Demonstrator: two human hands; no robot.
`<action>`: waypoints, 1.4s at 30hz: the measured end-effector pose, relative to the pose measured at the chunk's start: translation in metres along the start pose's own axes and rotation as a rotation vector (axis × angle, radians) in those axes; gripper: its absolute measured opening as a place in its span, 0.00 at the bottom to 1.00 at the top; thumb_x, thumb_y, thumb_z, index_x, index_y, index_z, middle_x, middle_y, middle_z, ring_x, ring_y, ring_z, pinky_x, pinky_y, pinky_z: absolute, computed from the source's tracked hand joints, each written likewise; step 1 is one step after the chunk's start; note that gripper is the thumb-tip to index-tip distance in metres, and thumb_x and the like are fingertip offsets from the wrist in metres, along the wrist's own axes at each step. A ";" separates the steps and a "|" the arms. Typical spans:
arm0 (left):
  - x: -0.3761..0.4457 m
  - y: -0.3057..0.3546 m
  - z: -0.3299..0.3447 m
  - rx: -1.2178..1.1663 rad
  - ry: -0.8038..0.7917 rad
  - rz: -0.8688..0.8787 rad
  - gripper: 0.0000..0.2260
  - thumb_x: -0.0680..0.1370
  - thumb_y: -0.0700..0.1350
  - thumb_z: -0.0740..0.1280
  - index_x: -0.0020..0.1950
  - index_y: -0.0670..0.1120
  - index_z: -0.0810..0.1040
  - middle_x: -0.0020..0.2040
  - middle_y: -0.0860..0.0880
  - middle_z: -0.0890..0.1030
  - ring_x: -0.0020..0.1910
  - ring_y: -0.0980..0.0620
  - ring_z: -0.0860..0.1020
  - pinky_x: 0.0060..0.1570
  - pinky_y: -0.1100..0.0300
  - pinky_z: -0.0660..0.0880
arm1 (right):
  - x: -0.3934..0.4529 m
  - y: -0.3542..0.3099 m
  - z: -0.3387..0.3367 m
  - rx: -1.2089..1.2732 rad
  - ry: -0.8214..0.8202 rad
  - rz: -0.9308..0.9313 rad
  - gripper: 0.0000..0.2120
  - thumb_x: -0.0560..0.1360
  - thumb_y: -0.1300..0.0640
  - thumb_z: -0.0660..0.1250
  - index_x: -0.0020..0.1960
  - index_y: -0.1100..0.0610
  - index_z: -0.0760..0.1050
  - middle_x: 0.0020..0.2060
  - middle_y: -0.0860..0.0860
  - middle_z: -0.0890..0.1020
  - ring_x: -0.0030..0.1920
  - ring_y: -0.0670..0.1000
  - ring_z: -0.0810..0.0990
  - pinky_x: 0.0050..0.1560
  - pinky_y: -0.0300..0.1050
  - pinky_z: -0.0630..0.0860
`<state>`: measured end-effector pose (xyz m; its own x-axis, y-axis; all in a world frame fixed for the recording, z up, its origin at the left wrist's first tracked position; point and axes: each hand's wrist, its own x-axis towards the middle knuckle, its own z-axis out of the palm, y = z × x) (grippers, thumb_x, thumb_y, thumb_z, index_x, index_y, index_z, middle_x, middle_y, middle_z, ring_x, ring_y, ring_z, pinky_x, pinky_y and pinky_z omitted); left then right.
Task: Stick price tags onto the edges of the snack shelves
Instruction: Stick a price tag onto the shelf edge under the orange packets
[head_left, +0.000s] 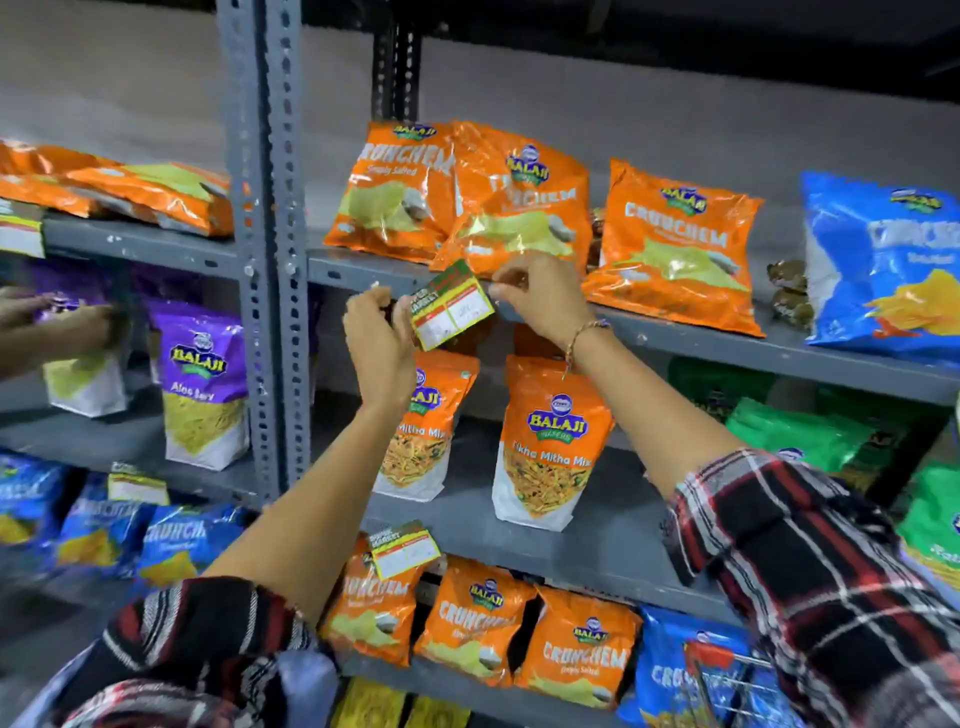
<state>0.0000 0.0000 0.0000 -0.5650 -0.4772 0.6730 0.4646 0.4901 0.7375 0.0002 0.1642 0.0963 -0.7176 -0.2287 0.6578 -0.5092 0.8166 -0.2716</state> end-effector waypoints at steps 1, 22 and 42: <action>0.001 -0.004 -0.001 -0.061 0.033 -0.049 0.11 0.80 0.47 0.62 0.57 0.40 0.72 0.54 0.41 0.75 0.52 0.45 0.73 0.52 0.50 0.72 | 0.005 -0.002 0.003 0.020 -0.006 0.017 0.08 0.72 0.55 0.71 0.47 0.60 0.82 0.46 0.57 0.85 0.48 0.55 0.81 0.51 0.50 0.78; 0.025 -0.024 0.008 -0.226 -0.009 -0.210 0.08 0.78 0.44 0.67 0.49 0.40 0.78 0.42 0.50 0.79 0.35 0.64 0.74 0.32 0.82 0.69 | 0.040 -0.031 0.022 -0.108 0.011 0.142 0.05 0.71 0.51 0.72 0.42 0.52 0.81 0.45 0.50 0.85 0.47 0.50 0.80 0.40 0.45 0.73; 0.065 -0.009 -0.022 -0.003 -0.233 0.083 0.10 0.74 0.46 0.71 0.52 0.42 0.83 0.50 0.48 0.74 0.49 0.55 0.70 0.45 0.69 0.67 | -0.015 -0.017 0.034 0.493 0.261 0.454 0.04 0.68 0.57 0.75 0.40 0.57 0.84 0.36 0.49 0.84 0.40 0.42 0.79 0.37 0.37 0.76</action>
<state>-0.0262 -0.0513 0.0385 -0.6666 -0.2538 0.7009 0.5182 0.5181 0.6805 0.0030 0.1357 0.0670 -0.8040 0.2608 0.5344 -0.3872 0.4523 -0.8034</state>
